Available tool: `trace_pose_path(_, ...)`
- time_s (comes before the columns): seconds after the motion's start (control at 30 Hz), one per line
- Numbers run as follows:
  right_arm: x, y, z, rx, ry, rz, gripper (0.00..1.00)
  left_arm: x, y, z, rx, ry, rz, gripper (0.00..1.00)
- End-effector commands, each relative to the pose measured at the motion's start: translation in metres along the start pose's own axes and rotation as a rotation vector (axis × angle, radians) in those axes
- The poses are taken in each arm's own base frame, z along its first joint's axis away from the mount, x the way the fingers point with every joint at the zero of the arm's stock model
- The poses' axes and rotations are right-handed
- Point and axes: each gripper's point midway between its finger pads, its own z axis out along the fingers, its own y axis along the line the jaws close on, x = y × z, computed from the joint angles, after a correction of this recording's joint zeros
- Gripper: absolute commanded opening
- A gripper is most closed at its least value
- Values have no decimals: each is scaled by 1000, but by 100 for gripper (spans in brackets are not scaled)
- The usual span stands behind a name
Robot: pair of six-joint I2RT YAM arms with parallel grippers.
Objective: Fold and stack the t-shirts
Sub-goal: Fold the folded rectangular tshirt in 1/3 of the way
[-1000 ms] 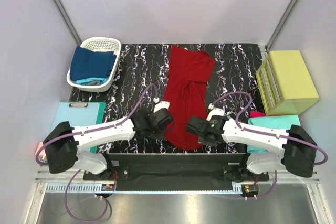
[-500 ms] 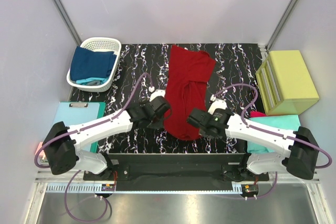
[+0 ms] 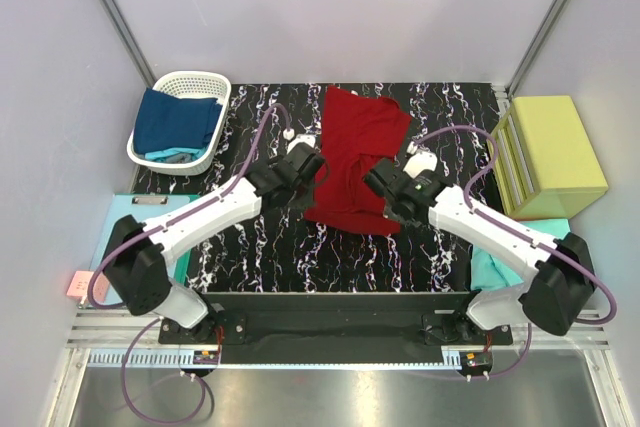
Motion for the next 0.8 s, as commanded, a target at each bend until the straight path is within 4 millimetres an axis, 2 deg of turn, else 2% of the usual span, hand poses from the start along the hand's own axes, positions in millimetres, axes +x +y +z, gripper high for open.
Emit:
trace_pose_path(0.0,-44,9,10,-3,-86,-8,0,-40,-6,7,-4,-68,25,0)
trace_pose_path(0.03,-48,9,13,-2,-88,-5,0,-52,-6,7,-2,-85,15,0)
trace_pose_path(0.27,-97,24,40,-6,-121,6,0,-91,-6,33,-21,-91,2,0)
trace_pose_path(0.3,-107,26,46,0,-122,15,0,-105,-6,31,-18,-114,-11,0)
trace_pose_path(0.37,-119,32,53,-8,-127,12,0,-110,-5,42,-28,-96,-9,0)
trace_pose_path(0.4,-128,33,60,3,-128,20,0,-125,-5,40,-24,-120,-24,0)
trace_pose_path(0.47,-143,40,63,-10,-143,28,0,-130,-3,53,-29,-100,-22,0)
trace_pose_path(0.53,-151,43,76,0,-145,28,0,-149,-3,55,-23,-124,-36,0)
trace_pose_path(0.57,-155,44,80,2,-145,24,0,-147,-5,67,-15,-99,-18,0)
trace_pose_path(0.6,-159,47,87,6,-145,27,0,-162,-8,66,2,-120,-26,0)
trace_pose_path(0.67,-170,51,94,3,-153,40,0,-171,-12,79,9,-114,-20,0)
trace_pose_path(0.77,-171,56,118,19,-136,39,0,-179,-14,98,35,-91,-35,0)
